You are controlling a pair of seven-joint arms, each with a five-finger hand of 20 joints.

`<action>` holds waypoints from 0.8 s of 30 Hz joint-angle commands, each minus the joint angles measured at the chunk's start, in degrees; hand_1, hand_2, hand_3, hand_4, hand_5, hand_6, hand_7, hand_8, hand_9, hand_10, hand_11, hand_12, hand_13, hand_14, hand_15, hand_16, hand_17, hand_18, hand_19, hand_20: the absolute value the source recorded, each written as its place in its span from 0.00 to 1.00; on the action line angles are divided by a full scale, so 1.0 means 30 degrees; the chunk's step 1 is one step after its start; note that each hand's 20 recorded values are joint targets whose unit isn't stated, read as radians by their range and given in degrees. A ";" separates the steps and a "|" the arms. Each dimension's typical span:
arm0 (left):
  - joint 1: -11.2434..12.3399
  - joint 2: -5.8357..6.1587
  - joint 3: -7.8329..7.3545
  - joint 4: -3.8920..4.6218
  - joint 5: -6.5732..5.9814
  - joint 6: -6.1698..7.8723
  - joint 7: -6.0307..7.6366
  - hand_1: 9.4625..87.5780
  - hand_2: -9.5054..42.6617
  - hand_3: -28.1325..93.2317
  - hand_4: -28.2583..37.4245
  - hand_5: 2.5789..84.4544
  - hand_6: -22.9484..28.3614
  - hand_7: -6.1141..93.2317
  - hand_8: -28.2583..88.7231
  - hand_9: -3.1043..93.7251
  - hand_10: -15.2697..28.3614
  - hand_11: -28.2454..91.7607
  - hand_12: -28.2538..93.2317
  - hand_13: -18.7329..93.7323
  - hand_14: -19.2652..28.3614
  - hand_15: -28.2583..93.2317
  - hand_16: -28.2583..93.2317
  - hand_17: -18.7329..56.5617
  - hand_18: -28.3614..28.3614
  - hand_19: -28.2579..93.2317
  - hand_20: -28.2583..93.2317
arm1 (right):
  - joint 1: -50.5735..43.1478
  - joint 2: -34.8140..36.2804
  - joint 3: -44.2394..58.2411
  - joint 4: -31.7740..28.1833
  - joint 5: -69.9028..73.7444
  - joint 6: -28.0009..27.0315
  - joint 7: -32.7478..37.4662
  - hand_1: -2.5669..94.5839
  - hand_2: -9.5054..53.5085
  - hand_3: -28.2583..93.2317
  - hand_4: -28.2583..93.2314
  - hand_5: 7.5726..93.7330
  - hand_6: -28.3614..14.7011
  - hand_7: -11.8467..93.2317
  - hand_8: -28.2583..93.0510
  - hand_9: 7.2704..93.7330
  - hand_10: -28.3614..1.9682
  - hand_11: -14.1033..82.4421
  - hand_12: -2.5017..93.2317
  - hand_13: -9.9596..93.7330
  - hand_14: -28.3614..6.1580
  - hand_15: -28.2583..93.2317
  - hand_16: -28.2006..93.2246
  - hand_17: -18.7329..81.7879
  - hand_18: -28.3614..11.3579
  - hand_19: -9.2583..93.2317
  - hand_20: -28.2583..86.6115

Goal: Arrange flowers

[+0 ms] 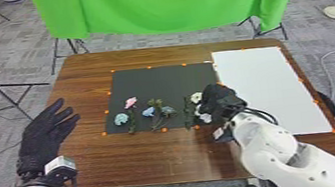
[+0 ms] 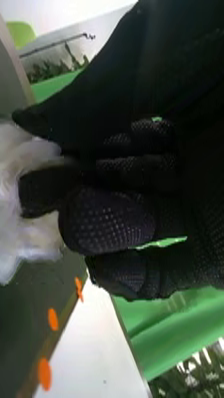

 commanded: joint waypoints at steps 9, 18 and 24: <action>0.0479 -0.0406 0.0008 -0.0118 0.0066 -0.0023 -0.0301 0.19 0.30 0.90 0.11 0.44 0.66 0.20 0.16 0.40 0.81 0.46 0.31 0.40 0.96 0.64 0.15 0.11 0.91 0.70 0.21 | -0.0704 0.0609 0.0674 -0.0709 0.0000 -0.0375 0.0861 0.44 0.00 0.95 0.00 0.71 0.62 0.37 0.19 0.88 0.58 0.41 0.30 0.82 0.62 0.83 0.35 0.52 0.12 1.00 0.51; 0.0919 -0.0673 -0.0050 -0.0256 0.0003 0.0003 -0.0252 0.19 0.29 0.90 0.11 0.44 0.66 0.20 0.16 0.40 0.81 0.46 0.30 0.40 0.96 0.64 0.15 0.11 0.91 0.70 0.22 | -0.2500 0.0927 0.2688 -0.2379 0.1981 0.2050 0.1459 0.41 0.00 0.97 0.00 0.69 0.62 0.33 0.13 0.83 0.55 0.46 0.25 0.80 0.58 0.83 0.34 0.50 0.12 0.99 0.48; 0.0969 -0.0858 -0.0240 -0.0356 0.0111 -0.0289 -0.0395 0.19 0.30 0.90 0.11 0.44 0.66 0.20 0.16 0.40 0.81 0.46 0.31 0.40 0.96 0.64 0.15 0.11 0.91 0.70 0.22 | -0.3734 0.1130 0.4395 -0.3356 0.4410 0.4921 0.0193 0.39 0.01 0.98 0.00 0.67 0.62 0.34 0.10 0.78 0.51 0.47 0.21 0.76 0.54 0.83 0.33 0.47 0.14 0.97 0.45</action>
